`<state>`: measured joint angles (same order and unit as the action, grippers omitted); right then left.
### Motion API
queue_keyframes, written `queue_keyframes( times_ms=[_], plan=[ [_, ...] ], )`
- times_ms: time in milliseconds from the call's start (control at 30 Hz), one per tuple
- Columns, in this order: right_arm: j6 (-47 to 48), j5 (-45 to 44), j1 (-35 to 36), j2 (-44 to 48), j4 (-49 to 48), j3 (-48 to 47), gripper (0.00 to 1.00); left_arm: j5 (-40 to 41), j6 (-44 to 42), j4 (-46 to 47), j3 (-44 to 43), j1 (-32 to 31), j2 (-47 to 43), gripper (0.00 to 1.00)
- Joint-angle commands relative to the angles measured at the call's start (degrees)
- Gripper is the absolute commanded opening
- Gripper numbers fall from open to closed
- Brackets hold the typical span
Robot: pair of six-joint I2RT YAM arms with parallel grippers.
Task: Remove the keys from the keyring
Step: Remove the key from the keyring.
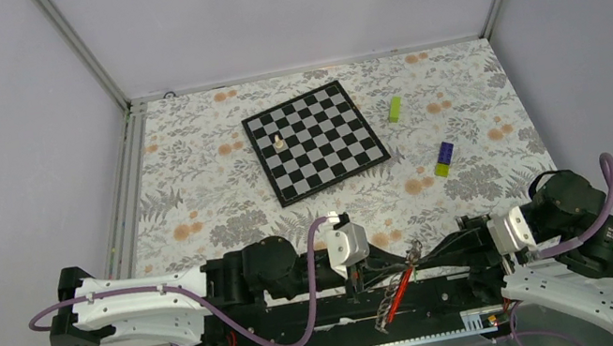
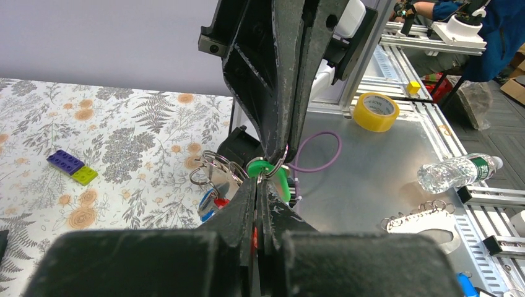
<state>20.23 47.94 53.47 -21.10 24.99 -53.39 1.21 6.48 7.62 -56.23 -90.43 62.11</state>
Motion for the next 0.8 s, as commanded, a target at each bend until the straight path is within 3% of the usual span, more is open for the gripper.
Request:
queue_keyframes(
  times_ms=[0,200,467,600,767],
  plan=[
    [-2.1,5.2,0.4,-0.4,-2.3,-2.2,0.0,2.2,-0.7,2.0,-2.0,0.6,-0.4,0.0],
    [-3.0,4.2,0.4,-0.6,-2.2,-2.8,0.0,3.1,-0.9,1.7,-1.5,0.6,-1.0,0.02],
    [-8.3,0.5,0.4,-3.0,-1.3,-5.6,0.0,5.3,-0.8,2.2,-0.6,0.6,-2.6,0.38],
    [-10.7,-3.0,0.4,-3.6,-0.3,-6.0,0.0,7.4,-0.9,0.4,-1.1,0.6,-3.6,0.46],
    [-16.4,-11.4,0.3,-3.9,0.7,-6.0,0.0,11.2,-1.4,-1.8,-1.4,0.6,-6.5,0.49]
  ],
)
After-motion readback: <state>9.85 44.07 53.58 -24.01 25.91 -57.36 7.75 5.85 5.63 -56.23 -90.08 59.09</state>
